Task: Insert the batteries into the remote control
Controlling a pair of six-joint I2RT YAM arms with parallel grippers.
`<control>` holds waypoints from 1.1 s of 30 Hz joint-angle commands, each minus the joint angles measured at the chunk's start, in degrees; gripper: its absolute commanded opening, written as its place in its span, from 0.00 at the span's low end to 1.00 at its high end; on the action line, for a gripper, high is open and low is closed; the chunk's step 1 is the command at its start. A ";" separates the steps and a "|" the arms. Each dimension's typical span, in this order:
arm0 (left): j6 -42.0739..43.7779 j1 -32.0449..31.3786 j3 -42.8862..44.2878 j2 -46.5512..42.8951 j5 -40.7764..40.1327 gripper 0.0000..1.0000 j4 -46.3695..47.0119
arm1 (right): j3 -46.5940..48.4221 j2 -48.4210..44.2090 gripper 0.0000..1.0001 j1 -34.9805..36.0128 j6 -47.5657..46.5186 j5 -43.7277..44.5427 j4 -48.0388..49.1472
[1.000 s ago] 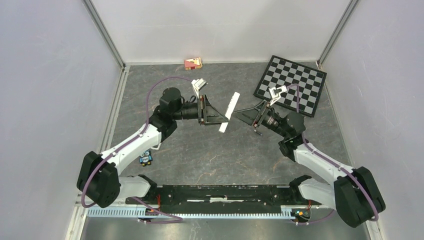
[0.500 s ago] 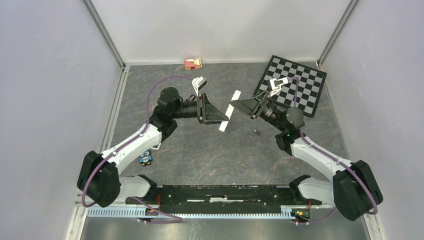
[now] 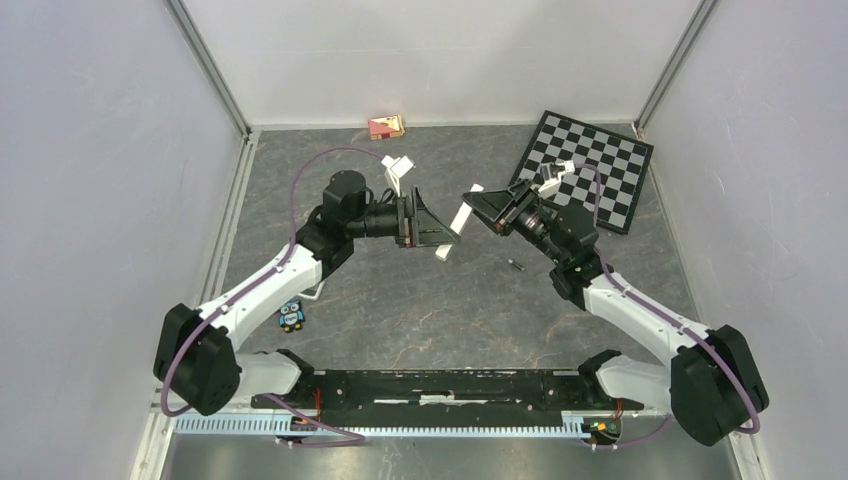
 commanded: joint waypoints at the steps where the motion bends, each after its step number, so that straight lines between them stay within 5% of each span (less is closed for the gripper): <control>1: 19.28 -0.52 0.81 -5.92 -16.61 0.99 -9.75 | 1.15 -2.49 0.11 0.62 2.29 11.31 -13.81; 6: 27.04 -3.63 -8.12 -10.99 -30.32 0.98 1.02 | 2.31 -1.60 0.05 1.15 8.73 15.22 -24.42; 11: 33.92 -9.76 -10.03 -9.40 -41.03 0.94 1.89 | 5.25 1.25 0.06 2.57 13.41 15.85 -31.48; 18: 34.04 -13.34 -9.99 -5.36 -47.04 0.83 2.33 | 6.76 3.32 0.07 3.08 15.87 15.31 -33.21; 24: 32.36 -14.73 -9.65 -3.02 -47.32 0.60 2.68 | 6.70 3.38 0.07 3.30 16.52 15.85 -34.98; 27: 30.96 -14.73 -9.94 -2.61 -47.07 0.39 3.97 | 6.47 3.33 0.08 3.30 15.85 15.89 -35.07; 28: 30.93 -14.73 -9.89 -2.49 -46.41 0.29 4.25 | 6.31 3.34 0.15 3.30 15.50 15.93 -34.96; 30: 31.06 -14.59 -8.46 -1.99 -45.46 0.07 2.62 | 5.75 3.21 0.52 3.31 12.57 16.39 -33.34; 33: 31.61 -13.59 -5.15 -0.15 -40.77 0.02 -1.97 | 6.52 2.95 0.97 3.04 -0.18 17.22 -33.32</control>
